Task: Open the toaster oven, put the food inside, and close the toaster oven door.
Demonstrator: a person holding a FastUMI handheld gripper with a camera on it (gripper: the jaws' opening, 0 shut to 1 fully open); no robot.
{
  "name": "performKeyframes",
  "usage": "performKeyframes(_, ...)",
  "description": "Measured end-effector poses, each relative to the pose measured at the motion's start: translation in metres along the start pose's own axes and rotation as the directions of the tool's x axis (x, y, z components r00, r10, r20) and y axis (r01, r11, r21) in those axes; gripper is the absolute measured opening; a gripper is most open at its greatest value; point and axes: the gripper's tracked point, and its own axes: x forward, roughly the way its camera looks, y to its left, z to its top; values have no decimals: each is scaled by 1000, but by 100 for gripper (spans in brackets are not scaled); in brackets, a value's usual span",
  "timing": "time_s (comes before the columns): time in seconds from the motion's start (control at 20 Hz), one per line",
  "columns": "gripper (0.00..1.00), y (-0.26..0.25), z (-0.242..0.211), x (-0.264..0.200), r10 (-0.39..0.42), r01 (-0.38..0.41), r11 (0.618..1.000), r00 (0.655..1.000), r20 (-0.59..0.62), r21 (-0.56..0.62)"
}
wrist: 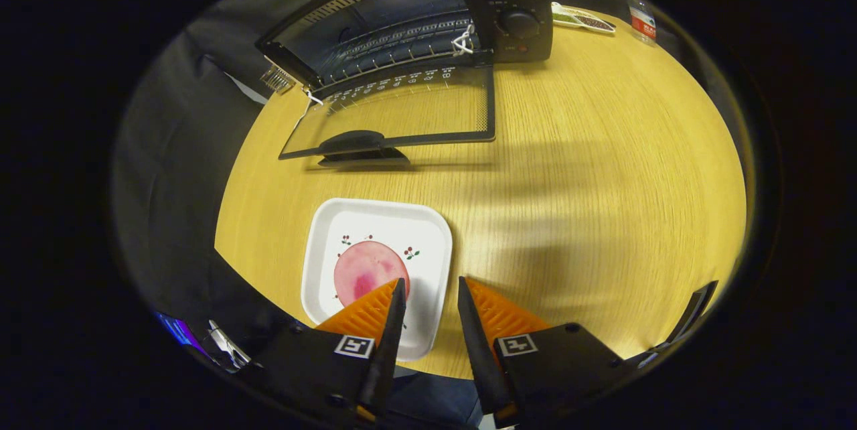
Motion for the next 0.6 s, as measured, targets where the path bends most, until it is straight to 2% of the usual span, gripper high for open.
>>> performKeyframes(0.15, 52, 5, -2, 1, 8, -8, 1000, 1000, -31, -3)
performKeyframes(0.3, 30, -7, -1, 3, -38, 38, 999, 999, -33, -9)
performKeyframes(0.35, 23, -7, -1, 18, -20, 21, 1000, 999, -44, 13)
performKeyframes(0.4, 16, -4, -1, 1, -15, 17, 999, 999, -51, 32)
performKeyframes(0.45, 8, -4, -3, 8, -3, 6, 999, 998, -58, 40)
performKeyframes(0.6, 2, 1, -4, 7, 60, -54, 993, 997, -51, 106)
